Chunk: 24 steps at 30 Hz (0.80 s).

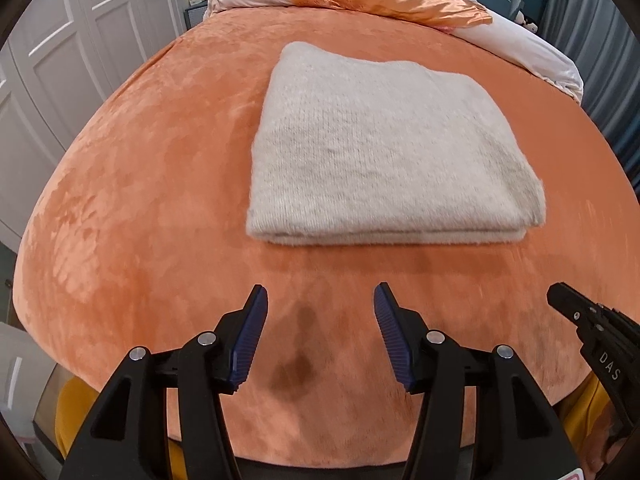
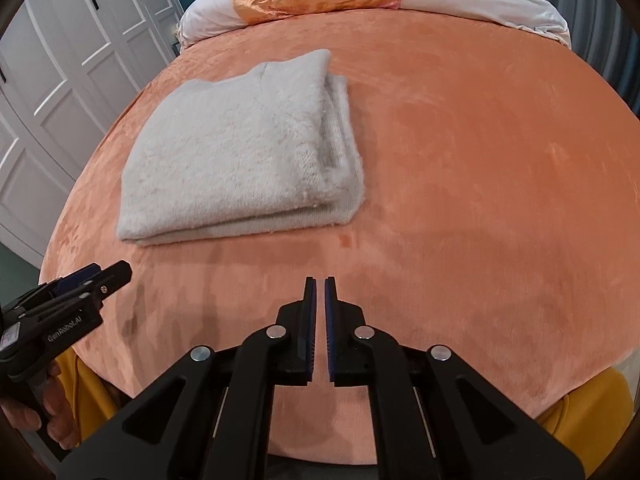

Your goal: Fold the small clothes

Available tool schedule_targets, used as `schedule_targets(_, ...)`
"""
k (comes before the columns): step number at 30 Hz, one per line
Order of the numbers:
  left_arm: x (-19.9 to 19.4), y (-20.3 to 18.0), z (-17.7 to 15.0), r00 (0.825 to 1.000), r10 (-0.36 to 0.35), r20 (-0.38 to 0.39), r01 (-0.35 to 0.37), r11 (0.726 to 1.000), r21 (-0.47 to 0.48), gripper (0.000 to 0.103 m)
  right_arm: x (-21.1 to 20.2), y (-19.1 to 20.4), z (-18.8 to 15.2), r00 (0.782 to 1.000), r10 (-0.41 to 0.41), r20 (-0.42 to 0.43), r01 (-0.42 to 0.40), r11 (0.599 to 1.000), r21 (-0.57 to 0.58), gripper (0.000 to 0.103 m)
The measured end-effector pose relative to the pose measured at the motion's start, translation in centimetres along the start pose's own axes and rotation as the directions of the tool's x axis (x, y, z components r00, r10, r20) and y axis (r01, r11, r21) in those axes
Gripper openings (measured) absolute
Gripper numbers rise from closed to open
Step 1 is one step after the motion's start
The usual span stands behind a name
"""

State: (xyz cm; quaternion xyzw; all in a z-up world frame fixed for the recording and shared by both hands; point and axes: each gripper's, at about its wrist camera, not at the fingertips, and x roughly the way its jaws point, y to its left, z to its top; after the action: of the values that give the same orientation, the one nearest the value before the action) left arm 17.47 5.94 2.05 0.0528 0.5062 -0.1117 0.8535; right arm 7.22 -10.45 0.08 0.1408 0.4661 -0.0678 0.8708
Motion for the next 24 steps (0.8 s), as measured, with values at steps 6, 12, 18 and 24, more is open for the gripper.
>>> schedule_targets(6, -0.5, 0.4, 0.3, 0.999, 0.02, 0.029, -0.02, 1.0, -0.006, 0.059, 0.1, -0.7, 2.9, 0.999, 0.021, 0.03, -0.022, 0.999, 0.031, 0.033)
schedule_targets(12, 1.1, 3.2, 2.7, 0.994, 0.103, 0.04, -0.1, 0.993, -0.066, 0.063, 3.3, -1.4, 7.3, 1.0, 0.023, 0.002, -0.023, 0.997, 0.078, 0.036)
schedule_targets(18, 4.6, 4.9, 3.6, 0.992, 0.127, -0.019, -0.129, 0.988, -0.09, 0.065, 6.5, -0.8, 8.6, 0.998, -0.055, -0.026, 0.056, 0.998, 0.035, 0.009)
schedule_targets(24, 5.9, 4.1, 3.5, 0.988, 0.151, -0.037, -0.153, 0.986, -0.072, 0.065, 7.2, -1.0, 8.7, 0.995, -0.073, -0.073, 0.077, 0.996, 0.049, 0.01)
